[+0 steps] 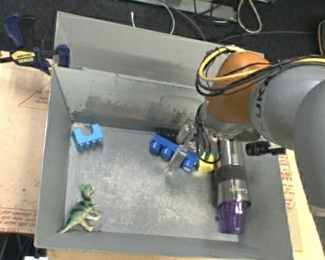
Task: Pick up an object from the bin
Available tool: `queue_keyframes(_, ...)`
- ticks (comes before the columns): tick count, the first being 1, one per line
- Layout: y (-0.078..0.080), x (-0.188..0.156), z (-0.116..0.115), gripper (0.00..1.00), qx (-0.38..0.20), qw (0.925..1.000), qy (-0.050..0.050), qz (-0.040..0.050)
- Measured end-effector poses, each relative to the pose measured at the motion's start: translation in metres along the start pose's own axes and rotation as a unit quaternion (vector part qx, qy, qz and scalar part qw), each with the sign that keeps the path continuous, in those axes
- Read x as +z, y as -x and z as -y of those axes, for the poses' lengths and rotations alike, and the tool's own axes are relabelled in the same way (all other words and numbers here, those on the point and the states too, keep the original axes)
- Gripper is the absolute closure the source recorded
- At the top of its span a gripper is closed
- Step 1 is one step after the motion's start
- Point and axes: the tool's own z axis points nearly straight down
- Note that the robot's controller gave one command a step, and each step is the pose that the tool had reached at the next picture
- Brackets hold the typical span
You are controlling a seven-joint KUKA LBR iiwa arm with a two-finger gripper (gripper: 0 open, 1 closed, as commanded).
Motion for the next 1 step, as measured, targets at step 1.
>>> queue_keyframes(1,-0.0007,0.0281,-0.0075,0.00,-0.124,0.9923,0.000,0.0032)
